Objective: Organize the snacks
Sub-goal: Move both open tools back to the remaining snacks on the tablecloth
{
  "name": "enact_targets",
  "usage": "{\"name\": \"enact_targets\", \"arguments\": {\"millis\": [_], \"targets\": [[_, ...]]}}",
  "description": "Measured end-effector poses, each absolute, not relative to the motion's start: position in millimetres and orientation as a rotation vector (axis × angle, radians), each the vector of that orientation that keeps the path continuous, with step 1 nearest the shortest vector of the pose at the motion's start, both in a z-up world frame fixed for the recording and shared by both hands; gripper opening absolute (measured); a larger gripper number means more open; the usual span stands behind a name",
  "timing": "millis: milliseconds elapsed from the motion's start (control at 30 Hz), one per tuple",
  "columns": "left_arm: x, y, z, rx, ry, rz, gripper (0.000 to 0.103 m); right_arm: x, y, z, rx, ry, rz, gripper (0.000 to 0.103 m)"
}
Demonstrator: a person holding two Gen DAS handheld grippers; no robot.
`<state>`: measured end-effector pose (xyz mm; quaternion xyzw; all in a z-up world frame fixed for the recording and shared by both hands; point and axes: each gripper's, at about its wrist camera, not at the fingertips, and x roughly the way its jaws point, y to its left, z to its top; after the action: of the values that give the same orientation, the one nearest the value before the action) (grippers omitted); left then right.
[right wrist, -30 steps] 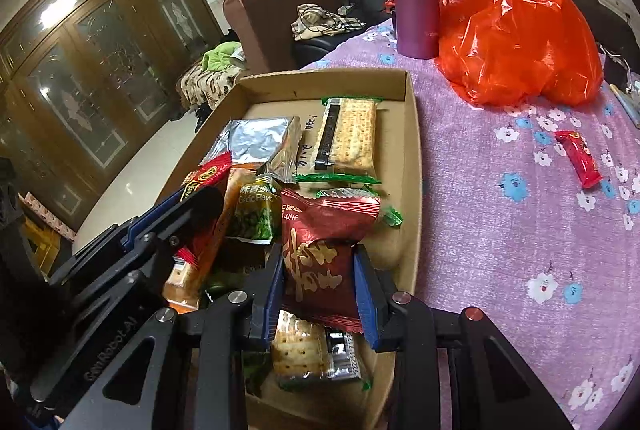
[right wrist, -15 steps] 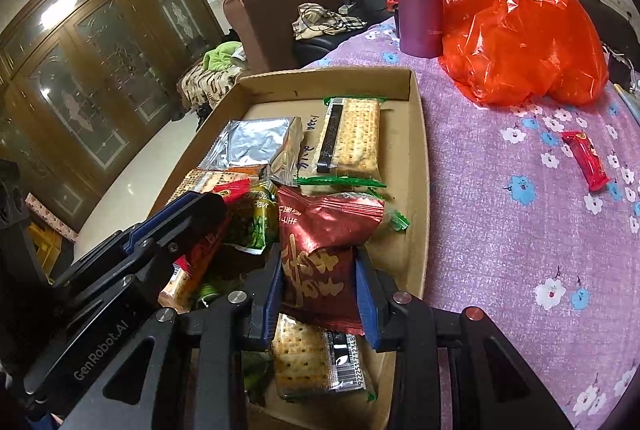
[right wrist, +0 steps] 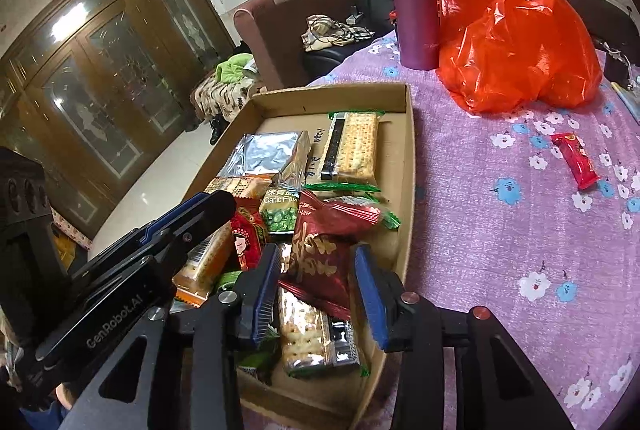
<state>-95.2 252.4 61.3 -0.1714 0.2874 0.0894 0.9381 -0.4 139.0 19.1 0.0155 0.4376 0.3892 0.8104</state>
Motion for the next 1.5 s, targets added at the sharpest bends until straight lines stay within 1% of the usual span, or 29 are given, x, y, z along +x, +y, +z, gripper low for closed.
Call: {"name": "enact_targets", "arguments": {"millis": [267,333,567,800,900,967,1133,1233,1333,1500], "targets": [[-96,232,77,-0.310,0.564,0.178,0.037,2,101,31,0.102,0.901,0.819,0.046],[-95,227,81,-0.306,0.557,0.178,0.038,4,89,34,0.127,0.895,0.815,0.048],[-88,204,88,-0.289,0.561,0.154,0.038,10,44,46,0.180,0.856,0.774,0.048],[-68,167,96,-0.254,0.599,0.090,0.039,43,-36,52,0.299,0.838,0.629,0.048],[-46,148,97,-0.273,0.655,0.033,0.042,58,-74,54,0.331,0.821,0.534,0.048],[-29,133,96,-0.282,0.694,-0.002,0.043,69,-96,54,0.345,0.813,0.473,0.051],[29,103,87,-0.312,0.795,-0.015,0.044,88,-149,31,0.421,0.797,0.354,0.052],[69,90,76,-0.358,0.866,-0.024,0.044,97,-161,19,0.457,0.823,0.332,0.052],[105,79,61,-0.416,0.939,-0.038,0.044,97,-170,20,0.469,0.813,0.314,0.052],[149,61,42,-0.413,0.974,0.023,0.044,94,-184,16,0.527,0.816,0.303,0.052]]}}
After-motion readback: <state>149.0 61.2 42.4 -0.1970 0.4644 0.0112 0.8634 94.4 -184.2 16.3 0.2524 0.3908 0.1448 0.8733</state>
